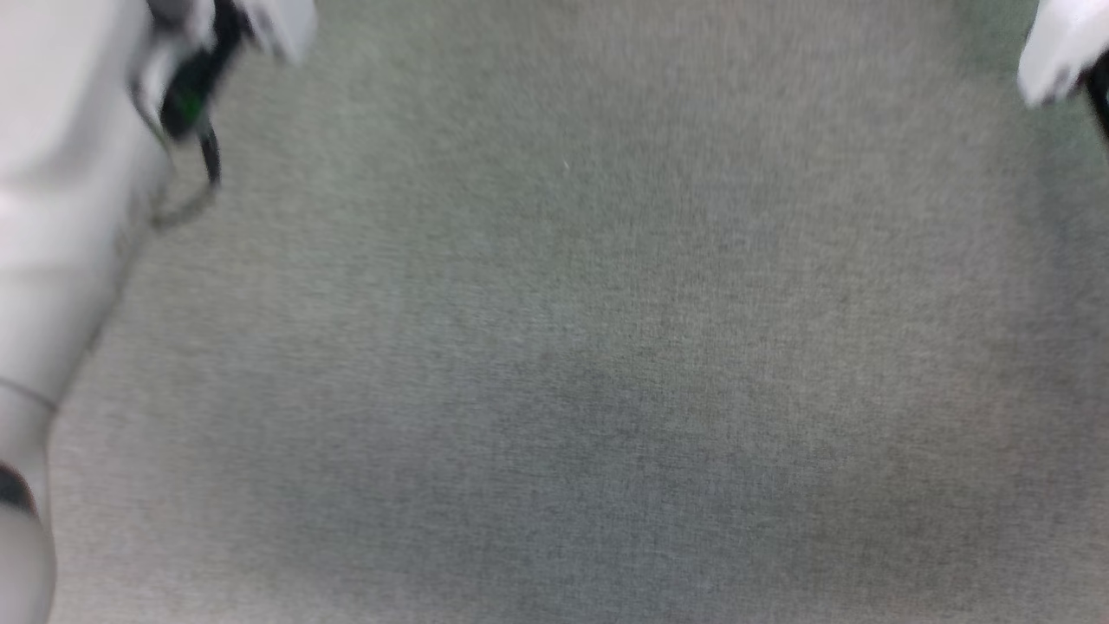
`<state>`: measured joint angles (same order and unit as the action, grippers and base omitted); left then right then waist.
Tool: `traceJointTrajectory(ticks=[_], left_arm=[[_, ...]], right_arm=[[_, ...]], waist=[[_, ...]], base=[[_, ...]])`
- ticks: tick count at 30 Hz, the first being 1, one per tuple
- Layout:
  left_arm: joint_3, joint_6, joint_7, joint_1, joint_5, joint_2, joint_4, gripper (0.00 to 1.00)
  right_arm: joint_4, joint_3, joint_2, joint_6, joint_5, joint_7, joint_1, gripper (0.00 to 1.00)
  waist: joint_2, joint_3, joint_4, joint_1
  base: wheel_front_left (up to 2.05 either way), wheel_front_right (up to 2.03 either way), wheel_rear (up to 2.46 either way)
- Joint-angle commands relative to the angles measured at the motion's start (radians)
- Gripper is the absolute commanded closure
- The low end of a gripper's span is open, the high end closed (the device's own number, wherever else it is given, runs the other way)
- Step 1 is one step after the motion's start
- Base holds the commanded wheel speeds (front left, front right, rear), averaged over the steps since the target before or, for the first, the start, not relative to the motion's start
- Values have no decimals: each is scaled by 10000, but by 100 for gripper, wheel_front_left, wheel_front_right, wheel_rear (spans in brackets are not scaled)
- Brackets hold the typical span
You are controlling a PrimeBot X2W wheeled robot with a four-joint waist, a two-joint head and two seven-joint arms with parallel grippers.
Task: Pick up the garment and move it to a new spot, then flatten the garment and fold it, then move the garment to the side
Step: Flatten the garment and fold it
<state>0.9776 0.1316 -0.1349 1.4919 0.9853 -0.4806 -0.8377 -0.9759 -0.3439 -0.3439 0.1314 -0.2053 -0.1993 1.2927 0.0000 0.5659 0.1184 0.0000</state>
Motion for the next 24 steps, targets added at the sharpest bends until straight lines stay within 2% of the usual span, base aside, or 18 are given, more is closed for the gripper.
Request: traceJointTrajectory(ticks=[1, 5, 8, 9, 13, 16, 20, 24], left_arm=[[100, -21, -9, -809, 193, -231, 350, 100], [299, -160, -51, -2397, 485, -702, 1238, 100], [383, -618, -95, -3724, 716, -1228, 2352, 100], [383, -618, -95, -3724, 716, -1228, 2352, 100], [383, -1655, -252, -5669, 1205, -2208, 4326, 100], [424, -2600, -446, -7151, 1507, -2955, 5961, 100], [434, -3796, -755, -8862, 1901, -3751, 7741, 100], [375, -4656, -1025, -10229, 2257, -4268, 9075, 100]], right_arm=[[402, -504, -360, -14, -701, 232, -777, 100], [1636, -1507, -1163, -14, -2132, 997, -2544, 100], [3043, -2115, -1963, -14, -3178, 1609, -3906, 100], [3043, -2115, -1963, -14, -3178, 1609, -3906, 100], [5005, -2504, -3074, -14, -4138, 2110, -5821, 100], [6113, -2218, -3774, -14, -4434, 2130, -7182, 100], [7179, -1718, -4205, -14, -4513, 2099, -9036, 100], [8066, -1060, -4221, -14, -4270, 2163, -10876, 100]], waist=[[0, -2054, 522, 0], [0, -3005, 565, 0], [0, -3572, 575, 0], [0, -3572, 575, 0], [0, -4105, 533, 0], [0, -4345, 525, 0], [0, -4576, 613, 0], [0, -4667, 725, 0]], base=[[0, 0, 0], [0, 0, 0], [0, 0, 0], [0, 0, 0], [0, 0, 0], [0, 0, 0], [0, 0, 0], [0, 0, 0]])
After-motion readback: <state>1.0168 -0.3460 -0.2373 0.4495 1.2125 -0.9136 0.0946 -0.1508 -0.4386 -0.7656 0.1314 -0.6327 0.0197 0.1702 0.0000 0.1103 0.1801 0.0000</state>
